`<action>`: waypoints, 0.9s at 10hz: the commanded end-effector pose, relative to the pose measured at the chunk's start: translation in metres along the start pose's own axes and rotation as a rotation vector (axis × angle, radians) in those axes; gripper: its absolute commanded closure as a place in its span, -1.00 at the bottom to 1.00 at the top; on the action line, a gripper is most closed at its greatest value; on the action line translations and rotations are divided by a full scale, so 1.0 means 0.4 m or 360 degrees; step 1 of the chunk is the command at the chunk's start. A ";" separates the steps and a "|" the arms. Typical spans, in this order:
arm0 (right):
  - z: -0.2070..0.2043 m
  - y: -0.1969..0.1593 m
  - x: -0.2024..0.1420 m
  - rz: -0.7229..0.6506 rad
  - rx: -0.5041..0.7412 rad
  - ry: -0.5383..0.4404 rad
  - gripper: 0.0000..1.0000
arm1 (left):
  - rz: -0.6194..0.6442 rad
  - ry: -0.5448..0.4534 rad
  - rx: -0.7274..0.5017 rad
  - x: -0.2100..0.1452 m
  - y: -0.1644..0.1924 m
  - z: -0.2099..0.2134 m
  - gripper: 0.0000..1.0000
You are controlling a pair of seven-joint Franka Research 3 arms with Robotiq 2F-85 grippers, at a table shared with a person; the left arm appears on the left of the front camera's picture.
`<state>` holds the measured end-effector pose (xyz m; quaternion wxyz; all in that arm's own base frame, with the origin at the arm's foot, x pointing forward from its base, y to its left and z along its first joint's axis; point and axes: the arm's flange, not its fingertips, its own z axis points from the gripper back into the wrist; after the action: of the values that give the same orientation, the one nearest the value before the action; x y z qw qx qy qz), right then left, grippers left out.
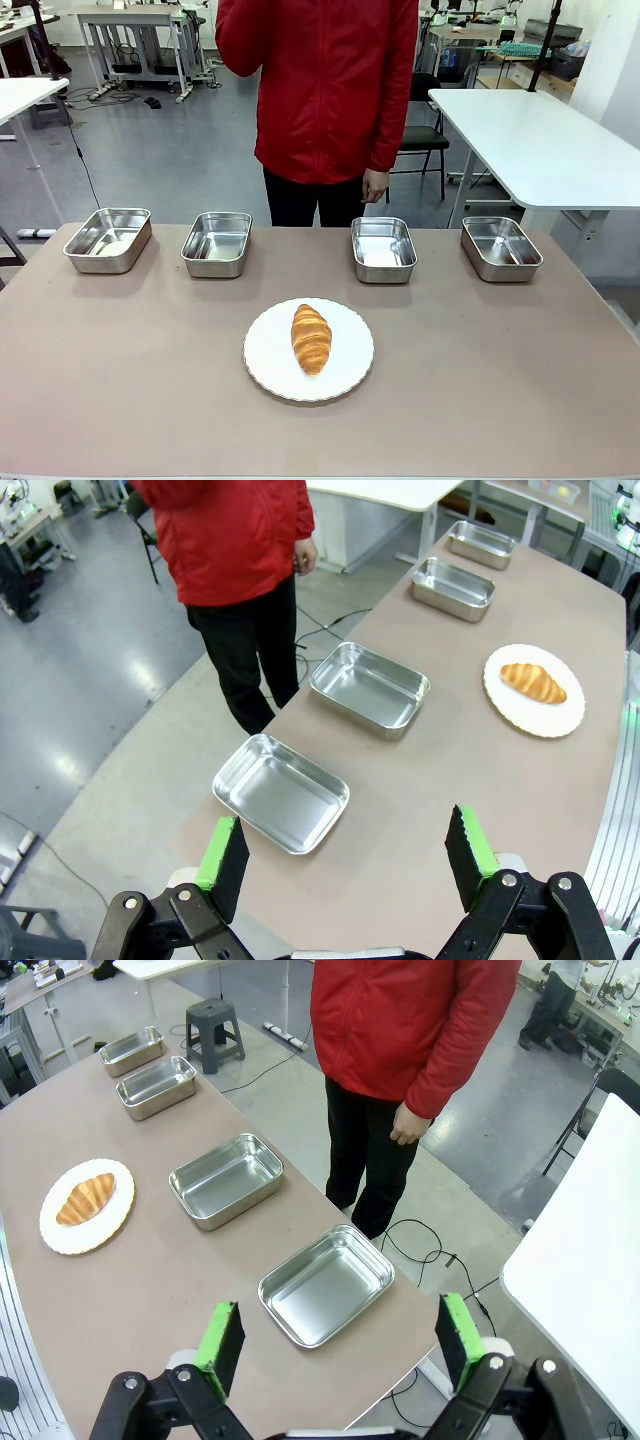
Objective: Place the bread in the container.
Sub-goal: Place the Butter Roll into the Airtight Container indicated by the human.
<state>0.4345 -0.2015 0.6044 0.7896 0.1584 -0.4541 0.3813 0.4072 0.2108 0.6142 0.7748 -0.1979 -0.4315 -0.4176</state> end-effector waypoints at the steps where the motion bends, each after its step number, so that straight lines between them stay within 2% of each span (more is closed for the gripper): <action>1: 0.001 0.000 0.003 0.0003 0.0001 -0.0002 -1.00 | -0.0005 -0.0010 -0.0013 0.001 -0.004 0.007 -1.00; 9: 0.001 0.000 0.003 0.0003 0.0001 -0.0002 -1.00 | -0.0005 -0.0010 -0.0013 0.001 -0.004 0.007 -1.00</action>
<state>0.4345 -0.2015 0.6044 0.7896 0.1584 -0.4541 0.3813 0.4072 0.2108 0.6142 0.7748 -0.1979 -0.4315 -0.4176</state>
